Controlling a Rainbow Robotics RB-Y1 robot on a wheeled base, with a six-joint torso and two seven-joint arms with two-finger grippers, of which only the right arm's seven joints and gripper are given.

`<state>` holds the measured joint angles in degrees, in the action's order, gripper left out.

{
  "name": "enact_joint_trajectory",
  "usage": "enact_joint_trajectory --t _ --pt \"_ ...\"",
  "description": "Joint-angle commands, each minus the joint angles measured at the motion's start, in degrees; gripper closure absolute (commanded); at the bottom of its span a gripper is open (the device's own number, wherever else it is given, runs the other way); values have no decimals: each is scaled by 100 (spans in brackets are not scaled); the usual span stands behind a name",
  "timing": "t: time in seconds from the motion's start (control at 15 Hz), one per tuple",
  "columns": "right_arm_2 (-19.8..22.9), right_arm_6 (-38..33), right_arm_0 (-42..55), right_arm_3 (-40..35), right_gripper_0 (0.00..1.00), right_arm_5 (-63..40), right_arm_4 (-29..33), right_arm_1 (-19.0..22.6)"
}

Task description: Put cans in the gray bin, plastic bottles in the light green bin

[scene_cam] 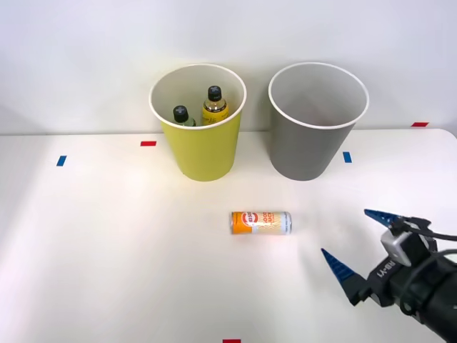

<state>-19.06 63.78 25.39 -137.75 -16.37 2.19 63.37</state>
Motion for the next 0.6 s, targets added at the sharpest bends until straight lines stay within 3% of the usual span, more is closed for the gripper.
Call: enact_joint_trajectory --t 0.07,0.47,0.6 --pt "-1162 90 -1440 -24 0 -771 -316 729" --pt "-3456 319 -3963 -24 0 -2449 -395 958" --pt "-4018 442 -4648 -24 0 -2898 -817 861"
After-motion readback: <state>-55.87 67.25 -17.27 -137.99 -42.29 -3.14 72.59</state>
